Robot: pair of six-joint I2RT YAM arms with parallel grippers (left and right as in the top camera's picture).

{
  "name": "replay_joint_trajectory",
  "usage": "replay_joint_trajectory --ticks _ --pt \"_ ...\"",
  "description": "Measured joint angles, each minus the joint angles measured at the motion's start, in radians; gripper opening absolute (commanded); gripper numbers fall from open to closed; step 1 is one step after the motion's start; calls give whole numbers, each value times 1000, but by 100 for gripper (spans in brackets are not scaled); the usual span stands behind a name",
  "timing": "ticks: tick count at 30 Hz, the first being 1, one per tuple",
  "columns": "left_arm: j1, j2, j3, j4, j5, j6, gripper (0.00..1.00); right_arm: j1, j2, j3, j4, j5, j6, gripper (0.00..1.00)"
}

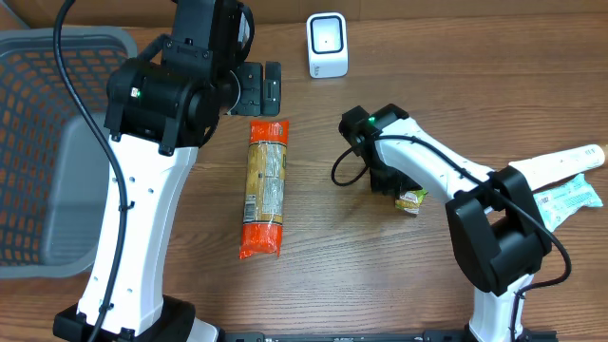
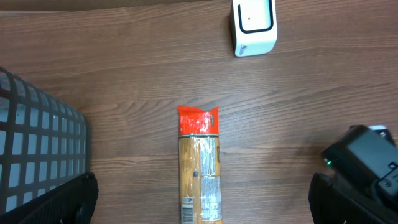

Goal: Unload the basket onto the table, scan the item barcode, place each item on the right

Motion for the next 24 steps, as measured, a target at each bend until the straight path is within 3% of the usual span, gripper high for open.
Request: replay_joint_trajectory --ticks 3,5,13,18,24 --pt "0 0 0 0 0 0 99 -27 -51 2 43 -32 43 59" --pt "0 0 0 0 0 0 100 -63 -117 4 78 -68 59 66" --pt "0 0 0 0 0 0 100 -362 -331 9 148 -329 31 67" --pt "0 0 0 0 0 0 100 -507 -320 -182 297 -516 18 68" --pt "0 0 0 0 0 0 99 -551 -303 -411 531 -707 15 72"
